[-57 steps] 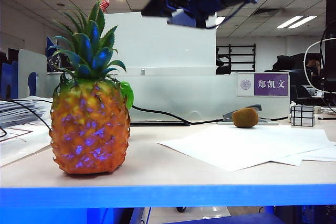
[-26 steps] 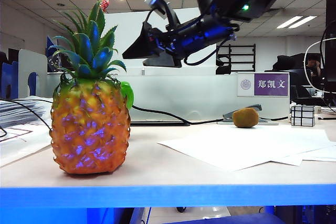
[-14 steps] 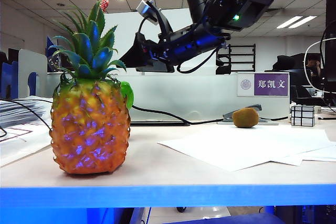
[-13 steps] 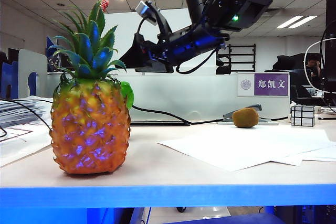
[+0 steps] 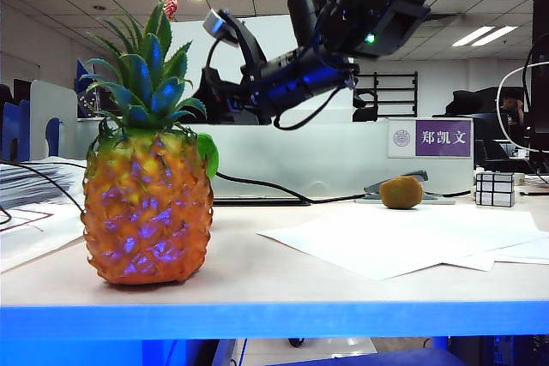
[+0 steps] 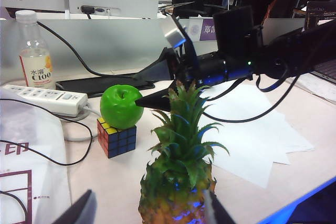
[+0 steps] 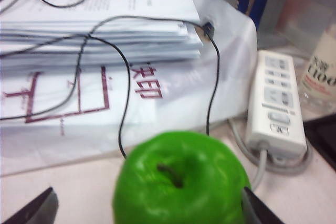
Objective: Arrange all the fruits from large to small from left to right in a row.
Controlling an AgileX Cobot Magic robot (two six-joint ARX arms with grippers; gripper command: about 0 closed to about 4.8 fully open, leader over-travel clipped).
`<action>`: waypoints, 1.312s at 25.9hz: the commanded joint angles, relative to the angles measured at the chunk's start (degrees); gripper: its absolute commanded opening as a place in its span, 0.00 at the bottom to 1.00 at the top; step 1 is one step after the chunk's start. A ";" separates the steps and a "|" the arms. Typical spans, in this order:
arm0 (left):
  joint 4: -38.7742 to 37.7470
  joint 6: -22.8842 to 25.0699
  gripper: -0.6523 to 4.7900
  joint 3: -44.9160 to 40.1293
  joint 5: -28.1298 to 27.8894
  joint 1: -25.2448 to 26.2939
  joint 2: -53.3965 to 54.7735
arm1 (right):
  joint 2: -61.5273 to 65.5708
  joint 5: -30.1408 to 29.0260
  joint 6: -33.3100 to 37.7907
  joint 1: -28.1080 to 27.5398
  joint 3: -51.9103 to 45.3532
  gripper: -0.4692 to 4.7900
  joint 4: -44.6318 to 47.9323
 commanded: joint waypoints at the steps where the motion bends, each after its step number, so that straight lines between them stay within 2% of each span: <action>1: 0.81 0.24 0.62 0.17 0.09 0.04 -0.11 | 0.52 0.98 -0.13 0.11 0.22 1.00 1.05; 22: 0.81 0.24 0.62 0.17 0.09 0.04 -0.11 | 4.11 1.62 1.42 1.66 3.17 1.00 2.29; 34: 0.81 0.26 0.62 0.17 0.07 0.04 -0.11 | 5.53 5.70 1.09 2.03 3.17 1.00 0.94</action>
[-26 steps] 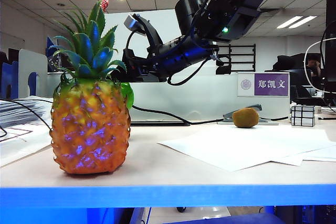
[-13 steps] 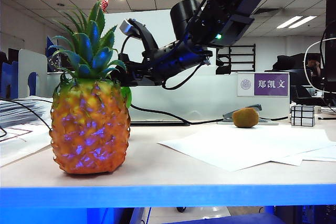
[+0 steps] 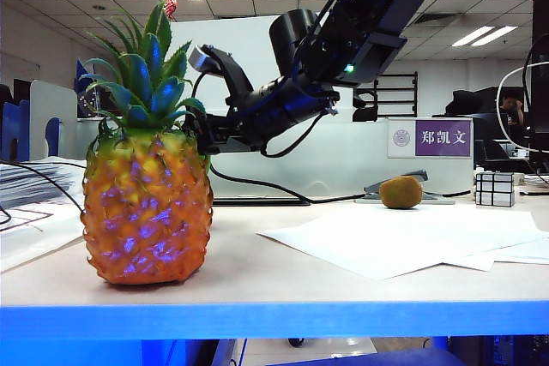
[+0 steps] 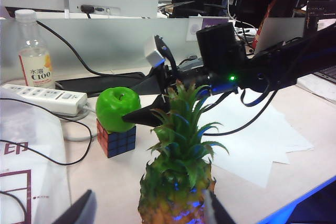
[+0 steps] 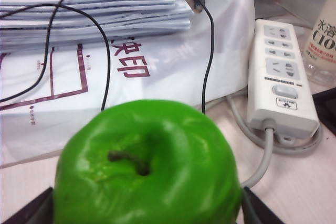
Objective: Arrange all the fruits from large to small from left to right in a row.
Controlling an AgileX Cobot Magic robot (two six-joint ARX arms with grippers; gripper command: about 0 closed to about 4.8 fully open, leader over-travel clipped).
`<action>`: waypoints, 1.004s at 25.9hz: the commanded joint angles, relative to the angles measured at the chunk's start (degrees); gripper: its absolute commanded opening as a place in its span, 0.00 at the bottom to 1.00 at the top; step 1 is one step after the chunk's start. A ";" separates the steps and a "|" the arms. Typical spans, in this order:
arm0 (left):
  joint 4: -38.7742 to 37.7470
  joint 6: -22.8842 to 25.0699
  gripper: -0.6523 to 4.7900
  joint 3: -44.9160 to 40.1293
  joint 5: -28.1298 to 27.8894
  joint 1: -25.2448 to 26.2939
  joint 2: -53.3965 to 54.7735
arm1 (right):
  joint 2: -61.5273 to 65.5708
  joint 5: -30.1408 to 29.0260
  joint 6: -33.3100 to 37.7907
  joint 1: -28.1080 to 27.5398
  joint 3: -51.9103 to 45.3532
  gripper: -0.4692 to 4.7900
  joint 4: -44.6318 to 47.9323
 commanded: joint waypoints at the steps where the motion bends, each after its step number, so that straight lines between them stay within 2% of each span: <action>1: 0.83 0.26 0.62 0.17 0.04 0.04 -0.11 | 0.04 0.68 0.02 0.24 0.28 1.00 0.66; 13: 0.83 0.26 0.62 0.17 0.02 0.04 -0.11 | 0.15 2.34 0.04 0.28 0.28 0.98 1.60; 16: 0.83 0.26 0.62 0.17 0.02 0.07 -0.11 | 0.15 2.34 0.04 0.28 0.28 0.73 2.43; 19: 0.83 0.26 0.62 0.17 0.02 0.04 -0.11 | 0.15 2.34 0.04 0.28 0.28 0.36 3.15; 21: 0.83 0.26 0.62 0.17 0.00 0.04 -0.11 | 0.15 2.34 0.07 0.28 0.28 0.20 3.52; 24: 0.81 0.24 0.62 0.17 -0.81 0.04 -0.11 | 0.15 2.95 0.07 0.28 0.28 0.09 4.13; 26: 0.81 0.24 0.62 0.17 -0.87 0.04 -0.11 | 0.15 4.11 0.07 0.28 0.28 0.08 4.63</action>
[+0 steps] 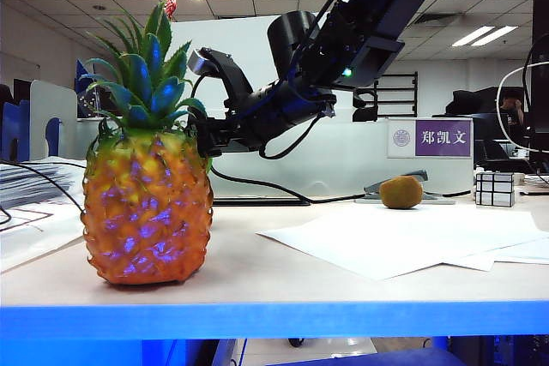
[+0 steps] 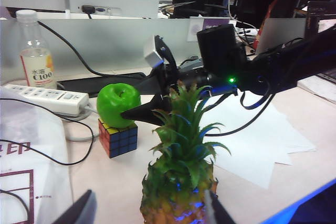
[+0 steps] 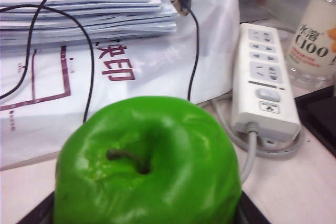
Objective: Arrange all the fruits from large to small from left to right in a row.
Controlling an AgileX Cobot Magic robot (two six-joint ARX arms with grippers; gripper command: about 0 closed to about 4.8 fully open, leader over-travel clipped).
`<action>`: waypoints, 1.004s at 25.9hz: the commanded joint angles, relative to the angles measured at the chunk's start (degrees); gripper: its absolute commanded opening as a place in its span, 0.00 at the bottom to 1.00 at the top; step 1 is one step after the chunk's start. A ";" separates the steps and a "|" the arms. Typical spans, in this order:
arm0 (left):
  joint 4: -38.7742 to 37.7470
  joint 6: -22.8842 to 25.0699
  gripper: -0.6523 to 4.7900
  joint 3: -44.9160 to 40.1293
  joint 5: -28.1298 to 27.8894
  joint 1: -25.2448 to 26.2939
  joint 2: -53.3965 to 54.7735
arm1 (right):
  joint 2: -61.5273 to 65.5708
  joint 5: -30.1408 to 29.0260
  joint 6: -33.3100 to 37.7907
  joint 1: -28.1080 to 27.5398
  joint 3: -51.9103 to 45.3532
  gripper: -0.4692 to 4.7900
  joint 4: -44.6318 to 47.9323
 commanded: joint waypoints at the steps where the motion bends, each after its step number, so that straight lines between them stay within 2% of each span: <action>1: 0.79 0.24 0.62 0.15 -0.46 0.02 -0.11 | -0.24 1.99 0.17 0.02 0.31 0.08 2.82; 6: 0.79 0.24 0.62 0.11 -0.48 0.02 -0.11 | -0.83 2.62 0.48 -0.35 0.70 0.08 5.33; 13: 0.87 0.24 0.62 0.11 -0.55 0.02 -0.11 | -5.57 5.07 0.74 -2.01 2.58 0.08 0.33; 16: 0.87 0.24 0.62 0.11 -0.57 0.02 -0.11 | -9.16 8.24 0.04 -3.13 2.89 0.08 -3.52; 20: 0.94 0.24 0.62 0.11 -0.52 0.02 -0.11 | -14.49 8.57 -1.33 -4.74 2.89 0.08 -8.52; 26: 1.46 0.24 0.62 0.11 -0.46 0.02 -0.11 | -28.06 8.35 -3.48 -5.84 2.82 0.08 -21.77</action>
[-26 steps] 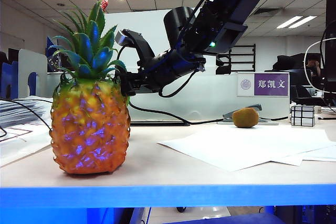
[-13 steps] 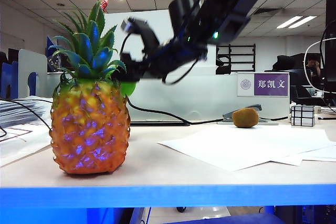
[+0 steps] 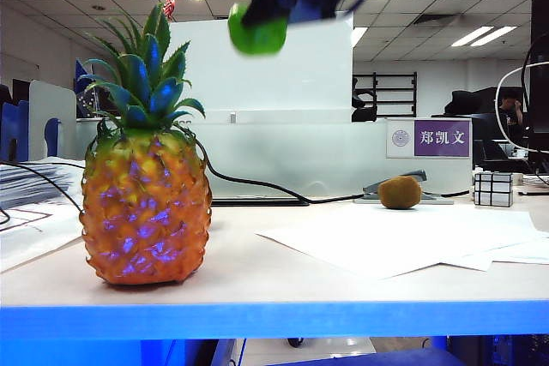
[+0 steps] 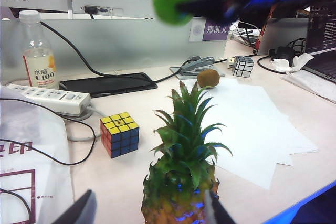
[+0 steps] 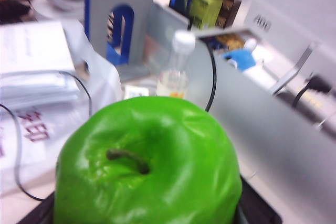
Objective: Arrange all the fruits from large to small from left to right in a row.
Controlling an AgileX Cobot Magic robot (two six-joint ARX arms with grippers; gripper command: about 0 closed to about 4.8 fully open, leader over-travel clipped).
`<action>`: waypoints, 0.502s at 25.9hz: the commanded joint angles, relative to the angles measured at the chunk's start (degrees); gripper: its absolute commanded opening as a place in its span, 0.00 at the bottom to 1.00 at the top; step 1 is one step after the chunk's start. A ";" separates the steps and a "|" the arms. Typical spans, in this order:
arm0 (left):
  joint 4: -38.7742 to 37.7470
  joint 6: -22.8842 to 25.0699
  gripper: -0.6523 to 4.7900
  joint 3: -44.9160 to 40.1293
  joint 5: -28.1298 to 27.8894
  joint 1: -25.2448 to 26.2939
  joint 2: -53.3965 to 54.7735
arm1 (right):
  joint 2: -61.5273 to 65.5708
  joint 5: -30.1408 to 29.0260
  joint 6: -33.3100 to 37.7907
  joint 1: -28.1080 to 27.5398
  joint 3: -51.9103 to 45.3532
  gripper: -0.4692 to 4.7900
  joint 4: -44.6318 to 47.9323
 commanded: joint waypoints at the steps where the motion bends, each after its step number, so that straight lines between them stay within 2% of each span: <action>1: 1.73 0.24 0.62 0.11 -0.02 0.02 -0.11 | -6.69 -0.98 -1.29 0.17 0.35 0.08 -5.79; 8: 2.75 0.31 0.62 0.11 1.20 0.02 -0.11 | -24.76 0.81 -3.26 0.24 0.22 0.08 -26.38; 13: 3.04 1.49 0.62 0.11 1.36 0.00 -0.11 | -33.33 0.55 -2.08 0.35 -0.72 0.08 -36.50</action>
